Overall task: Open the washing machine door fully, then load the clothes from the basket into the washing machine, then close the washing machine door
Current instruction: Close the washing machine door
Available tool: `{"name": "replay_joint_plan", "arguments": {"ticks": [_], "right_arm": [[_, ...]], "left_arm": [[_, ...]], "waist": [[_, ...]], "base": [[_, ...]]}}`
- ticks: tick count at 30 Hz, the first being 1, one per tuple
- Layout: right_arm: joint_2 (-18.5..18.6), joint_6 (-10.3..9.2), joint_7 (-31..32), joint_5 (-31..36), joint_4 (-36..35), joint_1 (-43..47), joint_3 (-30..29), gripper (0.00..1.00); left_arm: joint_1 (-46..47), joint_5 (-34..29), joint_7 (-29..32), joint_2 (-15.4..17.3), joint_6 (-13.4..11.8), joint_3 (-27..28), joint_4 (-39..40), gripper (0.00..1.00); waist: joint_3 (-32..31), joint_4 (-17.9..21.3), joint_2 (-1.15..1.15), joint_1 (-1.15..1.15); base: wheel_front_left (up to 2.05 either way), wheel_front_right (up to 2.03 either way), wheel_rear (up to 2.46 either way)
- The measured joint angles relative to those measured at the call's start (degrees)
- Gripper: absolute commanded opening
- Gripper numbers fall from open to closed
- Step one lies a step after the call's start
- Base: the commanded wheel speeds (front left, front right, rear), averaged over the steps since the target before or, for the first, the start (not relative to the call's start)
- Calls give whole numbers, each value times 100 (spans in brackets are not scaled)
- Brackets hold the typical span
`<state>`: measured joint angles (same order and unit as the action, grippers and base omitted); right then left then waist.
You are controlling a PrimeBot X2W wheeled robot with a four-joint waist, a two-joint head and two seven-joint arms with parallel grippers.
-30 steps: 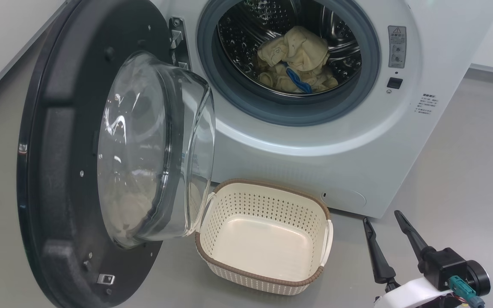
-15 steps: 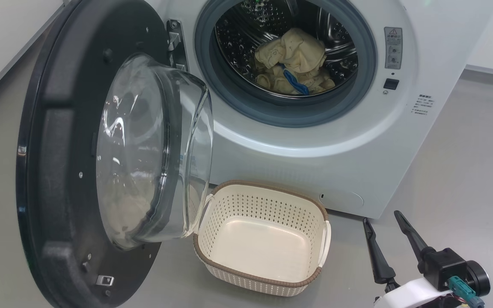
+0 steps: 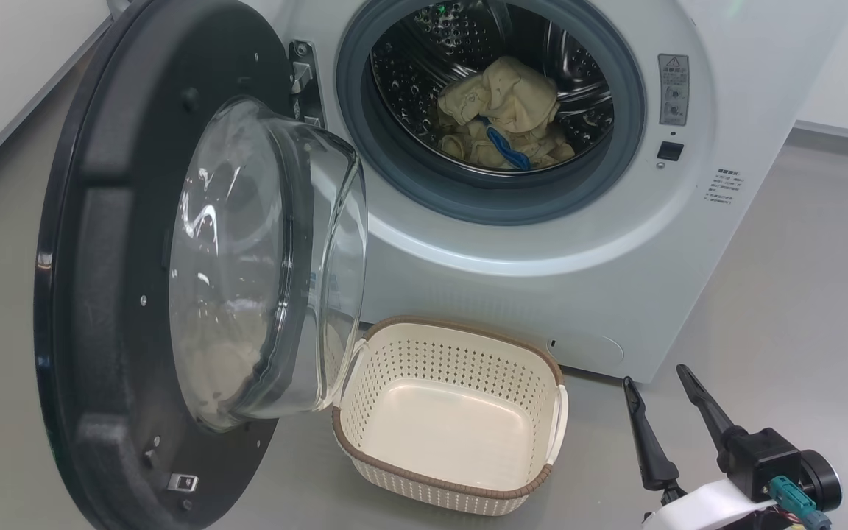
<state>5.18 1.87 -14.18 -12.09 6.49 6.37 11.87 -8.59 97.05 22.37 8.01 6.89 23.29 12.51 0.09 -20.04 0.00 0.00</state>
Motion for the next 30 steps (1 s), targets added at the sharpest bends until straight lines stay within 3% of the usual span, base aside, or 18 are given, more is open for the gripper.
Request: {"name": "replay_joint_plan", "arguments": {"ticks": [10,30], "right_arm": [[-19,1,0,0,23,5,30,100],[-35,8,0,0,25,4,68,100]], "left_arm": [[-156,-287,134,-7,0,-151,10,0],[-250,-3,787,-129,0,-651,196,0]], "waist": [[-46,16,0,0],[94,228,0,0]], "base": [[0,0,0],[0,0,0]]}}
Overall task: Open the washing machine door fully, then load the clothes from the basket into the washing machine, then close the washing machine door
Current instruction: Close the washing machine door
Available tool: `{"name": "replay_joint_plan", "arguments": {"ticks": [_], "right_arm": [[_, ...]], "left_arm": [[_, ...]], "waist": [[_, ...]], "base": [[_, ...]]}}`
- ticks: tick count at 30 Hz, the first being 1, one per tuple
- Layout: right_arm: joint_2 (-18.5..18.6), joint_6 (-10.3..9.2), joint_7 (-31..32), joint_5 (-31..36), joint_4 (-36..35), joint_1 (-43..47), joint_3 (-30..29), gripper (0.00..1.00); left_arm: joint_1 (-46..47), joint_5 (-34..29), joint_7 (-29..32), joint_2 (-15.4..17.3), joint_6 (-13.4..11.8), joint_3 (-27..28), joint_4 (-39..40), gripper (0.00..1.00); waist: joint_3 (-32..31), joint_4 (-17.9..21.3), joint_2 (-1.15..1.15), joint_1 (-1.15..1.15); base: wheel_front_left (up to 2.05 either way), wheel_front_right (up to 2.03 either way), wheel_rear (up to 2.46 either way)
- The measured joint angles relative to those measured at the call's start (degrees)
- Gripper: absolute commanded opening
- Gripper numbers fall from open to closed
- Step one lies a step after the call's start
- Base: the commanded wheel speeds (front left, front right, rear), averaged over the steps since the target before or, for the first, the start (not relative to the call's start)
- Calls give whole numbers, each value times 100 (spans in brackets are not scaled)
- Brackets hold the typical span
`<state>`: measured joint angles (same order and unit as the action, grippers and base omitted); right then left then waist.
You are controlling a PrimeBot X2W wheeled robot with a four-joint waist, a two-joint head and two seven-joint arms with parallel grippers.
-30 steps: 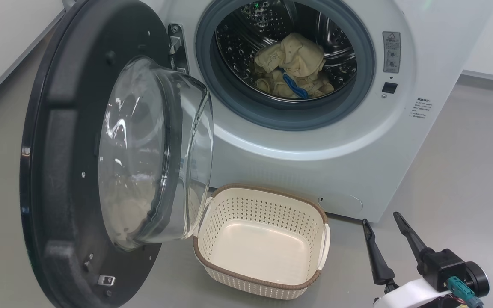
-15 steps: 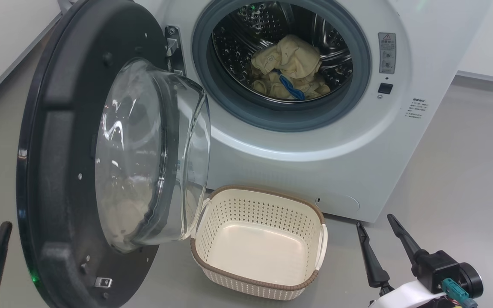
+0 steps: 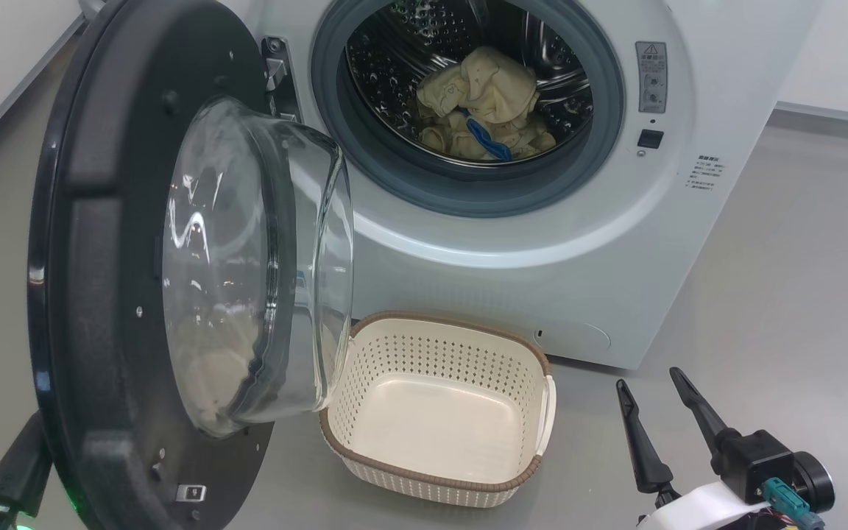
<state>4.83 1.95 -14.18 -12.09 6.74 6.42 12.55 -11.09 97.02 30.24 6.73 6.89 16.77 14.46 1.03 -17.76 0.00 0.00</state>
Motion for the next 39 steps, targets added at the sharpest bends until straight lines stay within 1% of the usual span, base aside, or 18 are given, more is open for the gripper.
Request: {"name": "replay_joint_plan", "arguments": {"ticks": [6,14,19,21,29,39], "right_arm": [[-1,0,0,1,-26,-7,18,100],[0,0,0,0,-36,-15,5,100],[-4,2,0,0,-35,-43,15,100],[-4,46,0,0,-16,-80,43,100],[-29,45,-1,0,-14,-116,40,100],[-55,47,-1,-7,-13,-116,53,100]], "left_arm": [[-89,122,157,-25,0,-74,115,0],[-93,137,449,-53,0,-404,286,0],[-93,144,555,-90,0,-530,342,0],[-94,154,582,-101,0,-552,354,0],[-96,182,765,-185,0,-788,383,0],[-97,183,992,-238,0,-1227,330,0]], "waist": [[64,41,0,0],[157,105,0,0],[172,133,0,0],[167,157,0,0],[147,219,0,0],[70,136,0,0]], "base": [[0,0,0],[0,0,0],[0,0,0],[0,0,0],[0,0,0],[0,0,0]]}}
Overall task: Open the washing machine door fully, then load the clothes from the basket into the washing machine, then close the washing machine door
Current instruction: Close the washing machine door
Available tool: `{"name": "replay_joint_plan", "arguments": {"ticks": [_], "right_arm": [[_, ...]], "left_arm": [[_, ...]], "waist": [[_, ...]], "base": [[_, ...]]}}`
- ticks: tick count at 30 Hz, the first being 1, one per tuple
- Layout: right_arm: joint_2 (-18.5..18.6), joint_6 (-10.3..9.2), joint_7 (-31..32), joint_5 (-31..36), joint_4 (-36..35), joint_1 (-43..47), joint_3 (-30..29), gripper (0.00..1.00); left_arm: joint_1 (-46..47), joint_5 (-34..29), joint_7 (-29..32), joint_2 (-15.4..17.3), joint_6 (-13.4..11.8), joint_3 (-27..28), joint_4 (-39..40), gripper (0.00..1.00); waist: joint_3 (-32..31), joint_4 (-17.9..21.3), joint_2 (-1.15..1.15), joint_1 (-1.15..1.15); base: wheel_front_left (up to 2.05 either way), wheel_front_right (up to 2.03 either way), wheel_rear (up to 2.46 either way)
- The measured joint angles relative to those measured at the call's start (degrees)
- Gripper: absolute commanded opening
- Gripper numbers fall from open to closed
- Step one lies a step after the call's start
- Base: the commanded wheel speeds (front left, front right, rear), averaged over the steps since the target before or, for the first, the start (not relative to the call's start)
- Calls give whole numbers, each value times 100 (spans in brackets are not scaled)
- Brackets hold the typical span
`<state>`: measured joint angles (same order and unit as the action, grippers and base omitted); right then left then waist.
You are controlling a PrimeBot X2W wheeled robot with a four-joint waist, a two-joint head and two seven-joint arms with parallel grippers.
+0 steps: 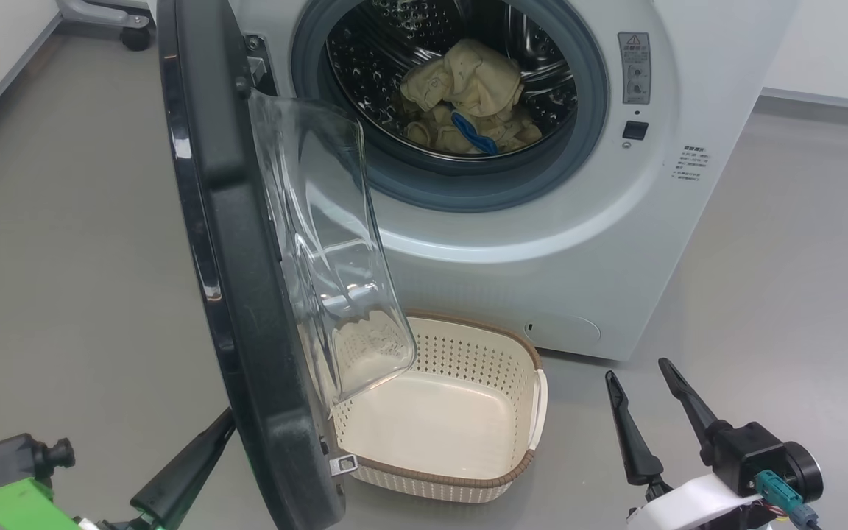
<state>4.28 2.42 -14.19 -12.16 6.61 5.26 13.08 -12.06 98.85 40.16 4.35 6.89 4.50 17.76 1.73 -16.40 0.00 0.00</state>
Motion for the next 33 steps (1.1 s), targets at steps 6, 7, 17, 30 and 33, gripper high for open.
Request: {"name": "replay_joint_plan", "arguments": {"ticks": [6,7,17,30,33], "right_arm": [[-27,-3,0,-46,-1,1,-20,100],[-27,-2,0,-46,-1,1,-19,100],[-54,42,0,-49,88,-2,102,100],[-68,54,0,-48,129,-8,221,100],[-69,54,0,-48,129,-18,219,100]], "left_arm": [[3,-2,64,-8,0,-223,-118,0],[3,-3,81,-9,0,-268,-149,0],[25,-12,51,-74,0,-431,-454,0],[191,-12,-42,-115,0,-662,-586,0],[274,-11,-60,-121,0,-673,-606,0]], "waist": [[-46,-100,0,0],[-54,-120,0,0],[-182,-154,0,0],[-229,319,0,0],[-204,478,0,0]], "base": [[0,0,0],[0,0,0],[0,0,0],[0,0,0],[0,0,0]]}}
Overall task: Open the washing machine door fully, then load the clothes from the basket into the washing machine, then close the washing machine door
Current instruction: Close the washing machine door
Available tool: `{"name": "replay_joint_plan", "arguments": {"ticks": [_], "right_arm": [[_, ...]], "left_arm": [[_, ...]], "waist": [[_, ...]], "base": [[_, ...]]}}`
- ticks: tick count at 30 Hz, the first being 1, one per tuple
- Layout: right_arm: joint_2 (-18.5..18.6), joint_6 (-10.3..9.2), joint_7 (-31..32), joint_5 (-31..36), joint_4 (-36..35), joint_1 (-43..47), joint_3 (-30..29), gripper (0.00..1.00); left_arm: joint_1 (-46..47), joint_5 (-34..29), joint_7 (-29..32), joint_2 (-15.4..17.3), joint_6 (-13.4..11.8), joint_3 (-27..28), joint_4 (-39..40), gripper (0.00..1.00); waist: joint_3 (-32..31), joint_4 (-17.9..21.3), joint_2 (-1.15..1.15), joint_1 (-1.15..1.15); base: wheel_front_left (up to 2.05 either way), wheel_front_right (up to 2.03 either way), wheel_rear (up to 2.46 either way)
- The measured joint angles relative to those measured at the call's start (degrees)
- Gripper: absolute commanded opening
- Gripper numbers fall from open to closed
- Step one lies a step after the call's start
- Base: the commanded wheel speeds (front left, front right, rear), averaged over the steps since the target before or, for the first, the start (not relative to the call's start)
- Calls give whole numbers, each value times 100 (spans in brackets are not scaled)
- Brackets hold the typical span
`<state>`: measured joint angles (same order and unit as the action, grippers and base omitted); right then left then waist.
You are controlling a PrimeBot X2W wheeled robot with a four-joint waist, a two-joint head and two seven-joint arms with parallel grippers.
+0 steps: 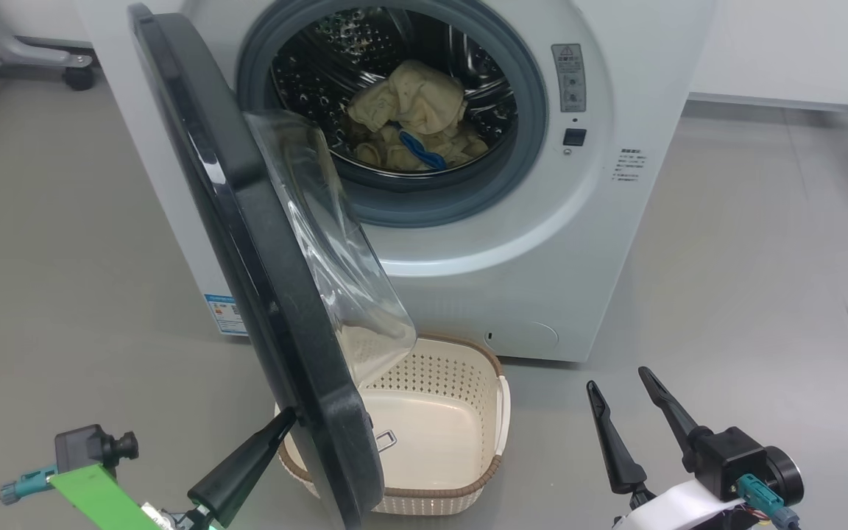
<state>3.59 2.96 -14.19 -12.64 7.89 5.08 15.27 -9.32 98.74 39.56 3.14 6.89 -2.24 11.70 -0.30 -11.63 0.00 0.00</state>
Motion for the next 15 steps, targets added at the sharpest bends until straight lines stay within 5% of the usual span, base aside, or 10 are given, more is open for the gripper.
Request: {"name": "replay_joint_plan", "arguments": {"ticks": [15], "right_arm": [[-1,0,0,7,-3,-157,-11,100]], "left_arm": [[545,-51,-283,-12,0,-180,-193,0]], "waist": [[183,886,0,0]], "base": [[0,0,0]]}}
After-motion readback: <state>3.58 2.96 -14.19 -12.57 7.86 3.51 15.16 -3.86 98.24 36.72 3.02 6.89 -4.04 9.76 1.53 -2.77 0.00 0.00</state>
